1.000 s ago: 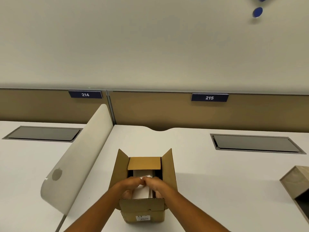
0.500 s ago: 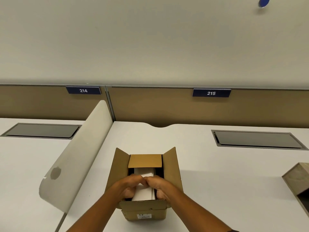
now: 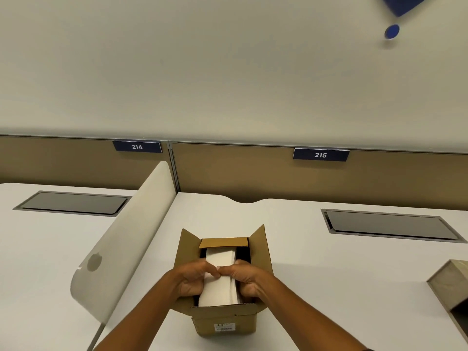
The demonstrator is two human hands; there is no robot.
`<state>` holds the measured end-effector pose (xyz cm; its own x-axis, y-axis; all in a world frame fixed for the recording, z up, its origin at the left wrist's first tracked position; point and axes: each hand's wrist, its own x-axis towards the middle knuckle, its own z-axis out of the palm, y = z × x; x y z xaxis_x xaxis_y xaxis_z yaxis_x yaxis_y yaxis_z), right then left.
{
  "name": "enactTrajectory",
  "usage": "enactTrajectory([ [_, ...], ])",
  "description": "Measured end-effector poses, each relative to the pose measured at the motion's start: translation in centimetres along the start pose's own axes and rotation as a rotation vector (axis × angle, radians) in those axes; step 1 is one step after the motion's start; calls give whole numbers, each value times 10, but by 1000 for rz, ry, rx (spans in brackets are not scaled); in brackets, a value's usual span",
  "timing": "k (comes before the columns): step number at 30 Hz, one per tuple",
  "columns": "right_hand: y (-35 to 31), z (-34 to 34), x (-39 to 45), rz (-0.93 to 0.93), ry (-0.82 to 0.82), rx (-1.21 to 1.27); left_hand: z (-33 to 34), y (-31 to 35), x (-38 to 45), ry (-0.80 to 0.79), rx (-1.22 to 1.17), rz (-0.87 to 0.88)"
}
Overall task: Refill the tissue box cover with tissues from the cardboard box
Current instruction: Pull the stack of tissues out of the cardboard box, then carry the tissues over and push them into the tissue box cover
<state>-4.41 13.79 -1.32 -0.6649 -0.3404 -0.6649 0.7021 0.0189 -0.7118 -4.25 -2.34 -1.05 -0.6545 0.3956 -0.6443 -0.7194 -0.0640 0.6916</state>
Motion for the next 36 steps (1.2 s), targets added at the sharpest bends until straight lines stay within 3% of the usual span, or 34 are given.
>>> enactTrajectory([
  [7,-34,4,-29,-27,93,86,14,34,-31,114,211,100],
  [13,-63,-7,-67,-121,-2,199,44,47,-61,164,349,323],
  [16,-75,-24,-87,-255,-23,226,62,40,-65,195,279,402],
  [20,-78,-58,-107,-443,4,311,86,20,-56,78,57,437],
  [28,-43,-128,-145,-626,74,430,163,-10,-16,-38,-191,530],
  [36,24,-225,-202,-774,209,387,211,-36,19,-161,19,487],
])
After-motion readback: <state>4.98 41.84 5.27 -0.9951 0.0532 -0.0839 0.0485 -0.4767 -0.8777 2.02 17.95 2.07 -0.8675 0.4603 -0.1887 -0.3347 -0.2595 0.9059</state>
